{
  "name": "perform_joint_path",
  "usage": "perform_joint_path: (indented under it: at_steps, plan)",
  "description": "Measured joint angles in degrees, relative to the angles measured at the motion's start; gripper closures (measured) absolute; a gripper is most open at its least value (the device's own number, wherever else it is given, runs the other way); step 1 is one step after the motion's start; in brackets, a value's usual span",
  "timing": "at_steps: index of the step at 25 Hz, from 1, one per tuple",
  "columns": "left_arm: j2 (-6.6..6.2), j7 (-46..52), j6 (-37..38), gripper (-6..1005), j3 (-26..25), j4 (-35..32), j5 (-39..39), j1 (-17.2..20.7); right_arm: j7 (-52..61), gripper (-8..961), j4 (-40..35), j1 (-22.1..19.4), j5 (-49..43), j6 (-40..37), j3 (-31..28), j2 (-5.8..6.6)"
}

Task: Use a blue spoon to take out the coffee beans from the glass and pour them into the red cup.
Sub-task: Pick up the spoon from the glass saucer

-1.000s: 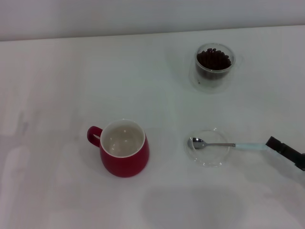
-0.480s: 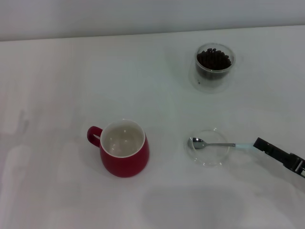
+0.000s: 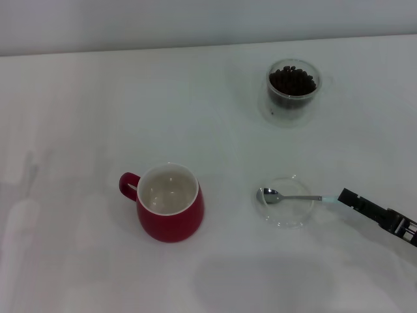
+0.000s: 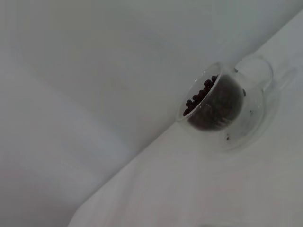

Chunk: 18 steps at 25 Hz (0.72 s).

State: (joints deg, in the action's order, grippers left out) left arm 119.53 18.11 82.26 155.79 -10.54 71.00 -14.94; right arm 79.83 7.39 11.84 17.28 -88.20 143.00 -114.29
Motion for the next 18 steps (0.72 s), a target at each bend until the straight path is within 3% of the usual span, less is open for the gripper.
perform_joint_path:
  at_steps: [7, 12, 18]
  plan:
    - [0.0, 0.0, 0.0, 107, 0.0, 0.0, -0.1, 0.0, 0.7, 225, 0.0, 0.3, -0.4, 0.9, 0.0, 0.04]
    - [0.0, 0.0, 0.0, 107, 0.0, 0.0, -0.1, 0.0, 0.7, 354, -0.1, 0.3, -0.4, 0.9, 0.0, 0.04]
    - [0.0, 0.0, 0.0, 107, 0.0, 0.0, -0.1, 0.0, 0.7, 431, -0.2, 0.7, -0.8, 1.0, 0.0, 0.04]
